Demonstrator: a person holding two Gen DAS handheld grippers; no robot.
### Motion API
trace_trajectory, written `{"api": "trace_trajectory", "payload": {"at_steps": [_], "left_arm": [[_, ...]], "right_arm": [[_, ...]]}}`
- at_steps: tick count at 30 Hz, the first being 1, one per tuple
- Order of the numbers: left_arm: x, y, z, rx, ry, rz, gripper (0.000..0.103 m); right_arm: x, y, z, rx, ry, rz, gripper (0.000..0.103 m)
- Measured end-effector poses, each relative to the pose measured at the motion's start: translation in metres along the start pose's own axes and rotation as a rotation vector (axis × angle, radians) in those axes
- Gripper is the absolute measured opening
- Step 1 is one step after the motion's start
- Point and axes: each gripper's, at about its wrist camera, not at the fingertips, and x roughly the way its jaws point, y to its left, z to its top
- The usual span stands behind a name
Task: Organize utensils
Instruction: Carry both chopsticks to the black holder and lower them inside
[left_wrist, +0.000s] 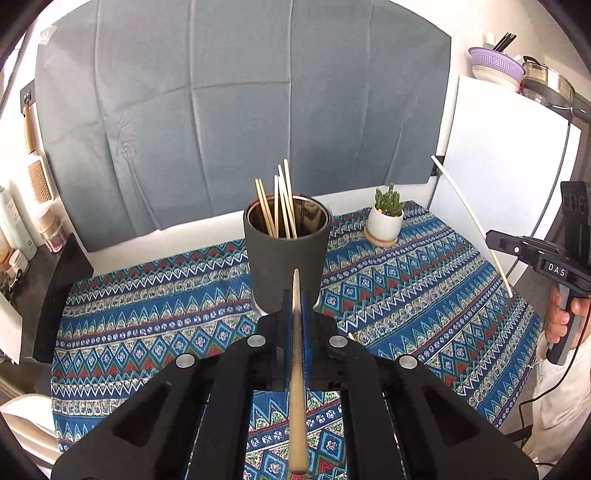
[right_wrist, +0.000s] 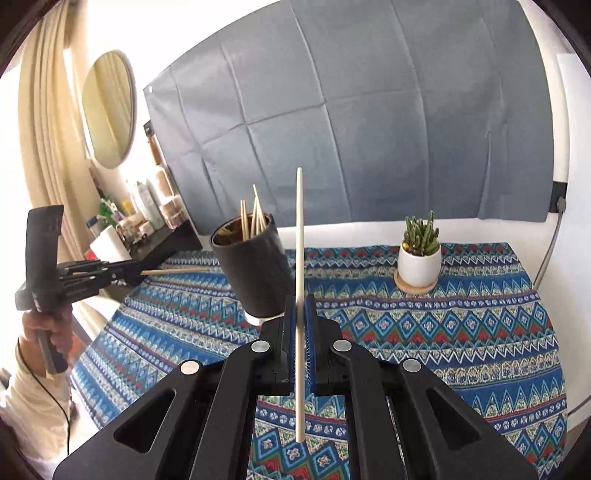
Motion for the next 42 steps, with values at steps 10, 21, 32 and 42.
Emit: {"api": "trace_trajectory", "payload": {"at_steps": [10, 21, 32, 42], "left_arm": [[0.006, 0.012, 0.052, 0.030, -0.020, -0.016, 0.005], [0.058, 0.014, 0.067, 0.107, 0.077, -0.014, 0.005], [0.112, 0.017, 0.079, 0.155, 0.186, 0.018, 0.005], [0.154, 0.024, 0.079, 0.105, 0.258, -0.018, 0.005]], "right_arm": [[0.039, 0.025, 0.049, -0.016, -0.066, 0.099, 0.005], [0.106, 0.042, 0.081, -0.010, -0.100, 0.206, 0.005], [0.164, 0.036, 0.092, 0.047, -0.221, 0.324, 0.005], [0.217, 0.045, 0.086, 0.002, -0.281, 0.265, 0.005]]}}
